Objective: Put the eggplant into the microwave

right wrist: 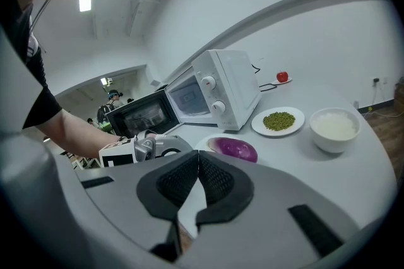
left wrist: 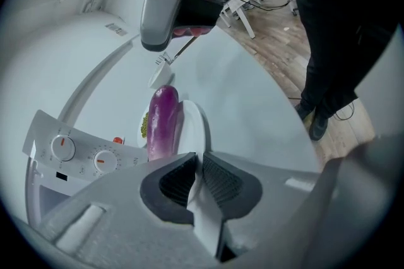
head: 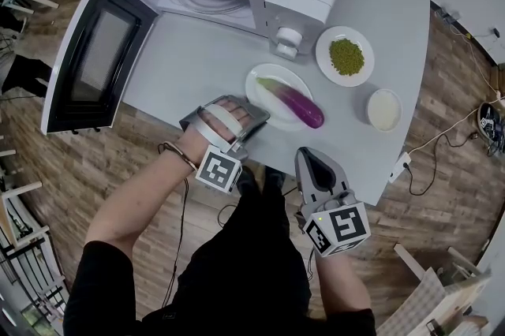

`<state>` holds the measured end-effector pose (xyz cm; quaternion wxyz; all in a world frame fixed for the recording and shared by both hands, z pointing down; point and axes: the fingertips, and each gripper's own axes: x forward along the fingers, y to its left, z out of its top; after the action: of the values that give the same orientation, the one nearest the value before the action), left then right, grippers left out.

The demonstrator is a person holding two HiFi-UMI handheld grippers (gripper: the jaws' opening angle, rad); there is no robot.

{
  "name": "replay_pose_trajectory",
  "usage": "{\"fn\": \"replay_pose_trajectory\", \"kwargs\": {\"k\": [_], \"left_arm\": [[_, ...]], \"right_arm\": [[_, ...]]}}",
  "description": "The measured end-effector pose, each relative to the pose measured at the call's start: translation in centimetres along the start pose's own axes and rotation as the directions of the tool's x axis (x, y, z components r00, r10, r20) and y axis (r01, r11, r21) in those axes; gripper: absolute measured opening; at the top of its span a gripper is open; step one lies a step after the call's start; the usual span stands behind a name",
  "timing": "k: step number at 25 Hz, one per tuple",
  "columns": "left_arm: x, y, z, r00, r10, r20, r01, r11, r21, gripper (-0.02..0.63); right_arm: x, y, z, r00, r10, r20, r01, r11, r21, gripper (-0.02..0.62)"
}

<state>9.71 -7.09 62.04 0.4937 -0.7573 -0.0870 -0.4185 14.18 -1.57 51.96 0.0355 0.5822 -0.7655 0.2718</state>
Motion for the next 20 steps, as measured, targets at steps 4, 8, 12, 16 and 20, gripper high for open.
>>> {"fn": "replay_pose_trajectory", "kwargs": {"k": [4, 8, 12, 16, 20], "left_arm": [[0.0, -0.2, -0.2, 1.000, 0.017, -0.009, -0.017, 0.999, 0.033, 0.040], [-0.3, 0.5, 0.0, 0.997, 0.082, 0.005, -0.082, 0.996, 0.034, 0.034], [-0.7, 0.9, 0.0, 0.992, 0.123, 0.008, -0.123, 0.992, 0.025, 0.028], [-1.3, 1.6, 0.0, 0.987, 0.156, 0.022, -0.156, 0.988, -0.010, 0.021], [-1.7, 1.6, -0.2, 0.984, 0.178, 0.025, -0.177, 0.984, -0.011, 0.020]], "right_arm": [[0.1, -0.1, -0.2, 1.000, -0.004, -0.004, 0.004, 1.000, 0.001, 0.015], [0.4, 0.1, -0.3, 1.000, 0.003, -0.005, -0.003, 1.000, -0.001, 0.015], [0.6, 0.1, -0.5, 1.000, -0.002, -0.013, 0.002, 1.000, 0.002, 0.015], [0.7, 0.4, -0.7, 1.000, -0.003, -0.019, 0.003, 1.000, 0.001, 0.015], [0.9, 0.9, -0.7, 1.000, 0.005, -0.019, -0.005, 1.000, -0.006, 0.015]]}}
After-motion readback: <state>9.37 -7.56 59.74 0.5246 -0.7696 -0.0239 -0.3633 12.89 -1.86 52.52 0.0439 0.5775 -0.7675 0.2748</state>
